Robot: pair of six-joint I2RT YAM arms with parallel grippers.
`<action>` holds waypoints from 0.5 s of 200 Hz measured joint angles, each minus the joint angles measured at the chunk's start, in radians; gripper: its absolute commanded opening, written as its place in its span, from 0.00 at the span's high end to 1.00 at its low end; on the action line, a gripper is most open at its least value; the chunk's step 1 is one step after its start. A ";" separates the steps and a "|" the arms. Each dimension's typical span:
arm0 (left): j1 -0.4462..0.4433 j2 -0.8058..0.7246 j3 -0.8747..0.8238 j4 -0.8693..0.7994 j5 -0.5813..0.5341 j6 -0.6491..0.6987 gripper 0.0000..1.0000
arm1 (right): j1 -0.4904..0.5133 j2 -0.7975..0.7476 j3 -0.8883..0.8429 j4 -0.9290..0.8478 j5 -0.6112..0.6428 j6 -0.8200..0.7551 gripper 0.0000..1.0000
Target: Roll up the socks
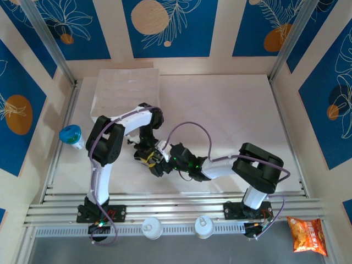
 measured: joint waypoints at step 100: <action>-0.042 -0.006 -0.059 -0.053 -0.029 0.008 1.00 | 0.064 0.153 0.070 0.049 0.008 0.086 0.38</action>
